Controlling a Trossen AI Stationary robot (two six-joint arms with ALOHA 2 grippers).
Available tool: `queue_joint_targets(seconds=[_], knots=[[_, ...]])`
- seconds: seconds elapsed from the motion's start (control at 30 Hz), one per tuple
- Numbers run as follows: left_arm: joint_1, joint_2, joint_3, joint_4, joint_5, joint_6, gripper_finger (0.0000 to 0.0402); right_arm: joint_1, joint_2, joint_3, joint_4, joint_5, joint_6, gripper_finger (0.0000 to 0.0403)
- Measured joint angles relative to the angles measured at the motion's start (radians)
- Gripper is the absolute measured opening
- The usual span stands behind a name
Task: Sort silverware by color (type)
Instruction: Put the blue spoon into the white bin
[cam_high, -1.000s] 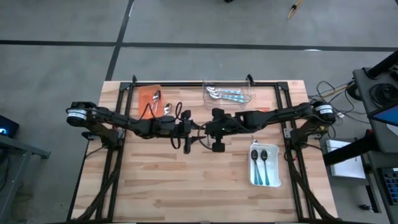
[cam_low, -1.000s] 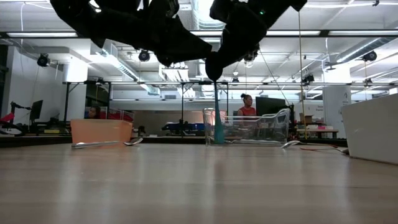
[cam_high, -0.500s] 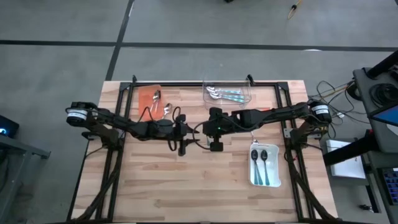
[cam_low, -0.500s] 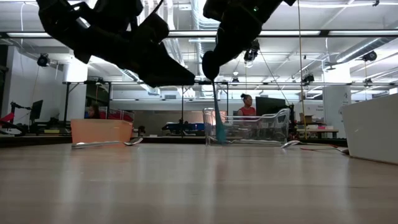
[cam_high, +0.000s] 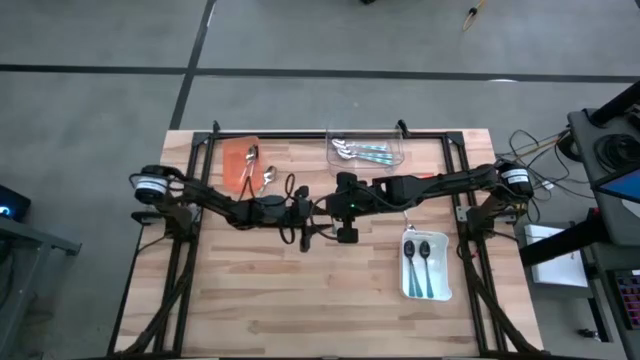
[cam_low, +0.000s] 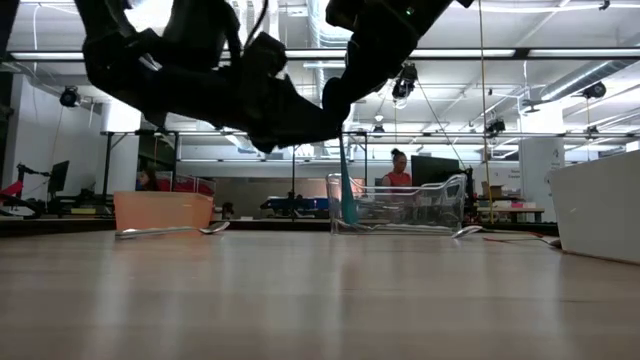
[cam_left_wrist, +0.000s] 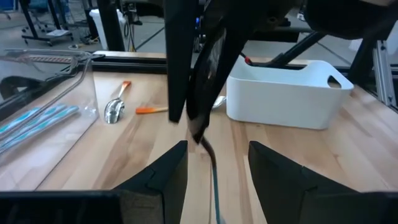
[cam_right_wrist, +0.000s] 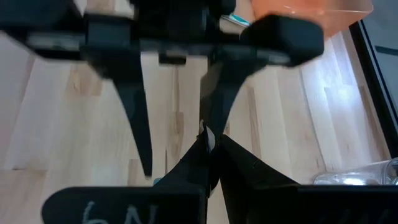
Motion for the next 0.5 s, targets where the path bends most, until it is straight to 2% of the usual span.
queue_joint_targets(seconds=[0.13,0.23,0.5], knots=[[0.000,0.048,0.046,0.019,-0.001,-0.003,0.0149,0.000,0.000,0.000,-0.001,0.000,0.001,0.0012],[0.000,0.052,0.055,0.018,-0.002,-0.003,0.0131,0.000,0.000,0.000,-0.005,0.000,0.001,0.0012],[0.001,0.039,0.037,0.015,-0.006,-0.052,0.0015,0.002,-0.001,0.000,-0.007,-0.001,-0.015,0.0013]])
